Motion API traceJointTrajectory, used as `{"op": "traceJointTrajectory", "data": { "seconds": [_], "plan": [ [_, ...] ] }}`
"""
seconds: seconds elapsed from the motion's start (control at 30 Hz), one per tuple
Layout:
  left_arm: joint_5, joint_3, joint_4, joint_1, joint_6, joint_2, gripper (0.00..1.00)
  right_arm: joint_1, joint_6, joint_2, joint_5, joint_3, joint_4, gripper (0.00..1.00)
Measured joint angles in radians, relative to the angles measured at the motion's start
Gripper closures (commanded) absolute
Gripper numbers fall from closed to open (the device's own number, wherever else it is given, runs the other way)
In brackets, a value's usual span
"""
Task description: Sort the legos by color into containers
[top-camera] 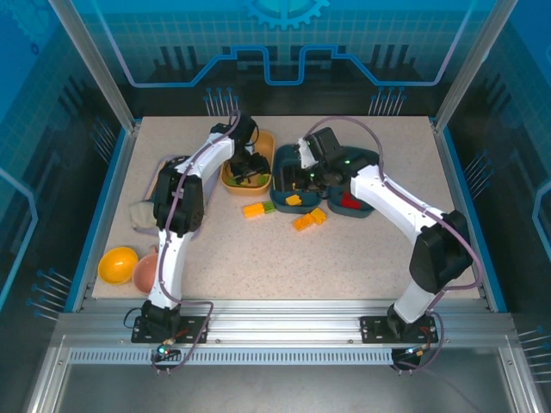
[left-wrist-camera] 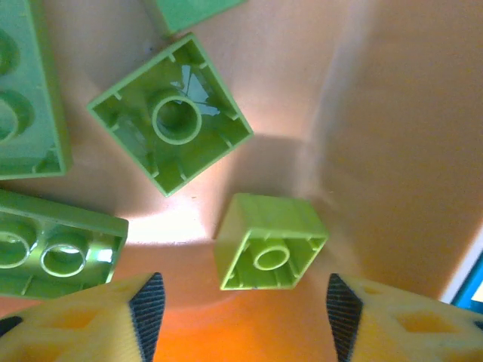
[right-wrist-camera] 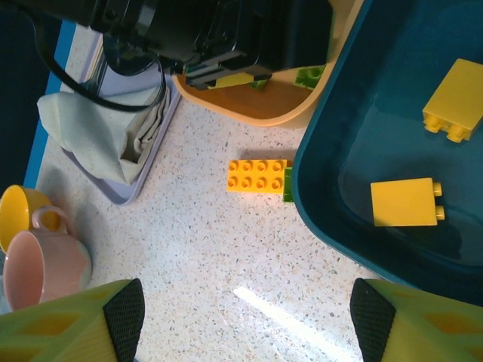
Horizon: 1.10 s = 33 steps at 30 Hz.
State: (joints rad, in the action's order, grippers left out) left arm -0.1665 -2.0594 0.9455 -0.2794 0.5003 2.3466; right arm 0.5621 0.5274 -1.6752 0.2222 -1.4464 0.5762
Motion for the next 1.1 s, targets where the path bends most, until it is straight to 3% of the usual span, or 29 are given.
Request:
{"op": "traceJointTrajectory", "data": {
  "seconds": [0.2, 0.37, 0.53, 0.57, 0.77, 1.1],
  "plan": [
    [0.023, 0.063, -0.004, 0.000, 0.038, -0.113, 0.29, 0.114, -0.111, -0.024, -0.082, 0.016, 0.024, 0.23],
    [0.060, 0.378, -0.065, 0.018, 0.158, -0.484, 0.26, 0.225, -0.304, -0.121, -0.138, -0.025, 0.056, 0.16],
    [0.068, 0.723, -0.130, 0.078, 0.286, -0.845, 0.23, 0.263, -0.481, -0.290, -0.198, -0.194, 0.129, 0.13],
    [0.069, 0.780, -0.137, 0.084, 0.307, -0.895, 0.22, 0.265, -0.506, -0.324, -0.213, -0.235, 0.148, 0.09],
    [0.072, 1.051, -0.153, 0.085, 0.423, -1.143, 0.22, 0.274, -0.596, -0.482, -0.303, -0.399, 0.214, 0.08],
    [0.083, 1.123, -0.074, 0.085, 0.471, -1.396, 0.22, 0.315, -0.640, -0.649, -0.382, -0.580, 0.258, 0.08]
  ]
}}
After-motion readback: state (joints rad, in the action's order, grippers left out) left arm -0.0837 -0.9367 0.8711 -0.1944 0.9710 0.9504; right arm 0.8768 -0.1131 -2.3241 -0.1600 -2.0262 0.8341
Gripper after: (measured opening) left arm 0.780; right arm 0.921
